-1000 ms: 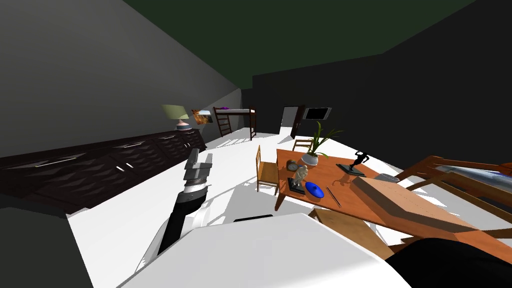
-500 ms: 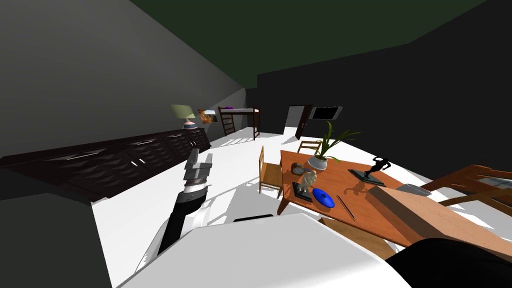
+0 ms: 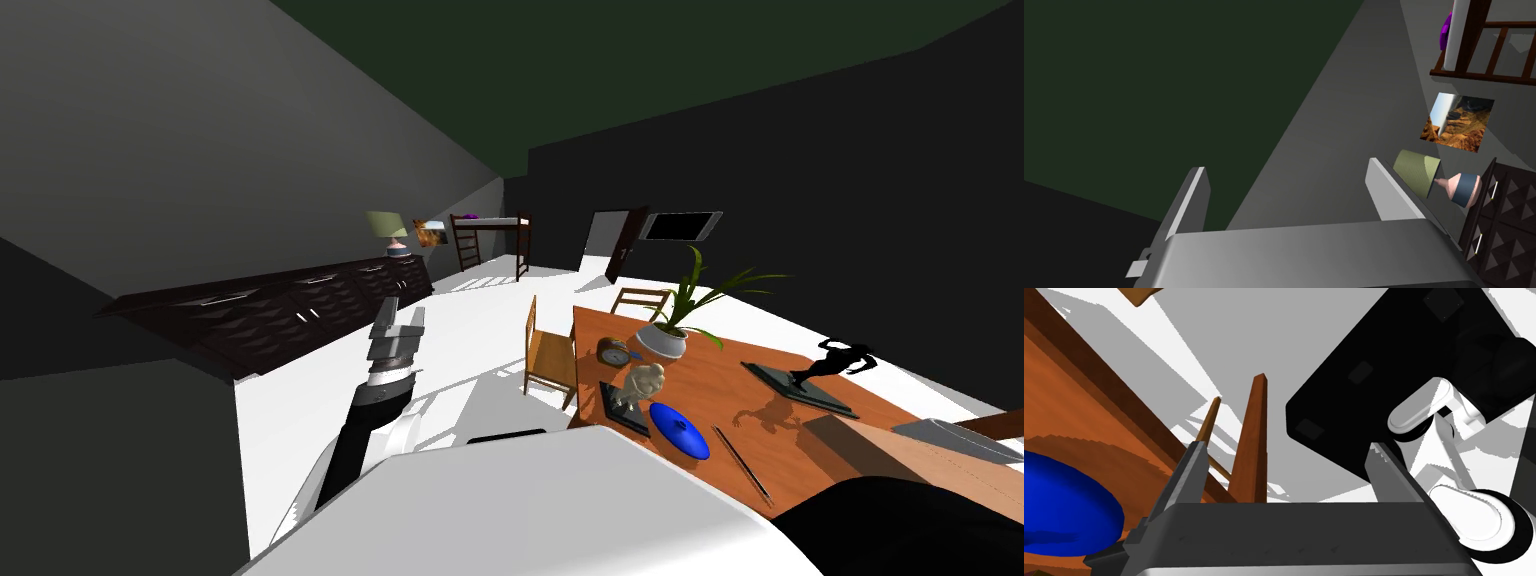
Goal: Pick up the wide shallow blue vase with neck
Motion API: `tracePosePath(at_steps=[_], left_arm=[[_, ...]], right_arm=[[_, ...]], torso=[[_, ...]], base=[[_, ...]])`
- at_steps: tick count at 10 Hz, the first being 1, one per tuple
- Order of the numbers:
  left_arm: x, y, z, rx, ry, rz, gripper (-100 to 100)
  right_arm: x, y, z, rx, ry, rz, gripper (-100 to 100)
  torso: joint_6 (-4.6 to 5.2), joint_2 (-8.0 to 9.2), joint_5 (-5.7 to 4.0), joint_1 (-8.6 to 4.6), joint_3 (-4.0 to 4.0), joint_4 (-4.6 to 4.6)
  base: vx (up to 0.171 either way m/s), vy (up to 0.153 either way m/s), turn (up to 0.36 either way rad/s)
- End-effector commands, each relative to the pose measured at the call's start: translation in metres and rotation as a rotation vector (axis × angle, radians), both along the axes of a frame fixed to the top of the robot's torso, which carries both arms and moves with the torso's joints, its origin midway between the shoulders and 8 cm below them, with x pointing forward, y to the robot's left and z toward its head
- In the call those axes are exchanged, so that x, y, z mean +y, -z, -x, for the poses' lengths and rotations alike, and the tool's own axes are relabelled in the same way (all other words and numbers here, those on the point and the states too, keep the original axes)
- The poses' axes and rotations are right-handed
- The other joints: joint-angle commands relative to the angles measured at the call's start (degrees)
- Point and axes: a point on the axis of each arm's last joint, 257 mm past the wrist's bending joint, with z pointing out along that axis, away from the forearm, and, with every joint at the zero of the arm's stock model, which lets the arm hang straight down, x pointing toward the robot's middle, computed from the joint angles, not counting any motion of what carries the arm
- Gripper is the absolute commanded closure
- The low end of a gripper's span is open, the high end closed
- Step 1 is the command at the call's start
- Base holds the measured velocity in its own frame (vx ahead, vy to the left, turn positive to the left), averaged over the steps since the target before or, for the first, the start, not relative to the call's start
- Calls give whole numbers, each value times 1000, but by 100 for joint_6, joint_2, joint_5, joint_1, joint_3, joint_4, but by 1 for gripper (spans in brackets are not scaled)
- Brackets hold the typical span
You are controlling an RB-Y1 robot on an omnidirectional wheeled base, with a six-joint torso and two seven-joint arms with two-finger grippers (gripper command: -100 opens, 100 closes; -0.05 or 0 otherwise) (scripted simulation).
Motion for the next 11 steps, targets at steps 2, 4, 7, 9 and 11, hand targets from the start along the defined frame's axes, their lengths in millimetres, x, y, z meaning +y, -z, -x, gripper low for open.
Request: tracePosePath(at_steps=[2, 4, 7, 9, 11], left_arm=[[0, 0, 0, 0, 0, 0, 0], [0, 0, 0, 0, 0, 0, 0], [0, 0, 0, 0, 0, 0, 0], [0, 0, 0, 0, 0, 0, 0], [0, 0, 0, 0, 0, 0, 0]], right_arm=[[-39, -19, 0, 22, -56, 62, -100], [-58, -29, -1, 32, -87, 94, -100], [-80, -43, -7, 42, -136, 134, -100], [-82, -43, -16, 33, -176, 135, -100], [-83, -44, -14, 36, -166, 137, 0]], torso=[[5, 5, 0, -1, 2, 0], [5, 2, -3, -5, 1, 0], [-1, -33, -4, -19, -19, -7], [4, -9, -4, -10, -6, -3], [9, -5, -6, -10, -5, -3]], base=[[67, -22, 124], [82, -26, 123], [139, -57, 177], [113, -62, 168], [44, -29, 35]])
